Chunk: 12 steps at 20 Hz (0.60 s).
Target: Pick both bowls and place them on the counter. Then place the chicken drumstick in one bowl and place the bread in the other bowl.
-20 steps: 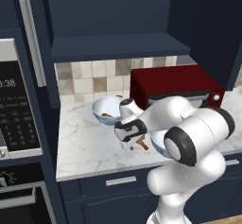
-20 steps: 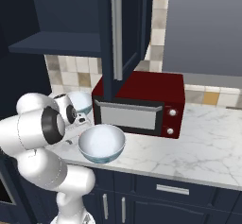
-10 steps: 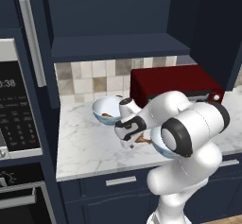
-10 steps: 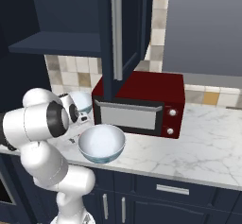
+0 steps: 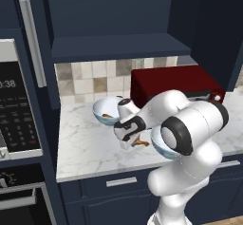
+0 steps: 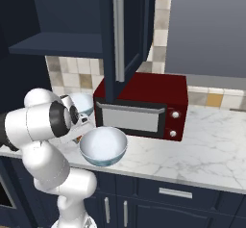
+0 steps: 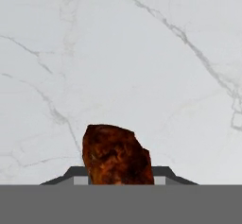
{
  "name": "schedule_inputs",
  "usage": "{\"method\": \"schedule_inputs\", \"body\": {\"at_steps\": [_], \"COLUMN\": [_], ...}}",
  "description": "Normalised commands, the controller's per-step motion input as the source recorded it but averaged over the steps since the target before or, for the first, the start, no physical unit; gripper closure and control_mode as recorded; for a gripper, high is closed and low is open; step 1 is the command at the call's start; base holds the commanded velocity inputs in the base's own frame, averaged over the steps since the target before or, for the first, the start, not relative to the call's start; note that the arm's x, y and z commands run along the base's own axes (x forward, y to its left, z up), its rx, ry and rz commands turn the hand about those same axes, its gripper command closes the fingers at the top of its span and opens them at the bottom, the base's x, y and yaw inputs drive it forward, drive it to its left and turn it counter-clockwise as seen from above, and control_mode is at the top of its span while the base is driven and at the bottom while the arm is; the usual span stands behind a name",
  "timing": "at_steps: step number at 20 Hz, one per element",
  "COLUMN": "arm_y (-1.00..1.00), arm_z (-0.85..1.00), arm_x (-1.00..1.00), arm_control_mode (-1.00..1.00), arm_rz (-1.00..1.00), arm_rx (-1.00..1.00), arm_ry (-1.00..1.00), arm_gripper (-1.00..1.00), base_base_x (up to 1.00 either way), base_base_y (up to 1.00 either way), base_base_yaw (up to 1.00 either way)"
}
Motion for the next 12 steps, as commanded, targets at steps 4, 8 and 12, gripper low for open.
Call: {"method": "schedule_inputs", "body": {"at_steps": [4,8,12], "arm_y": [0.31,0.21,0.11], "arm_z": [-0.01,0.2,0.36], "arm_x": [-0.03,-0.26,-0.27], "arm_control_mode": [-1.0,-1.0,-1.0], "arm_rz": [0.02,0.01,0.02], "arm_rx": [0.0,0.05,0.07], "arm_ry": [0.0,0.0,0.0], "arm_gripper": [1.0,1.0,1.0], "base_base_x": [0.0,0.0,0.0], "base_base_y": [0.0,0.0,0.0], "base_base_yaw": [0.0,0.0,0.0]}}
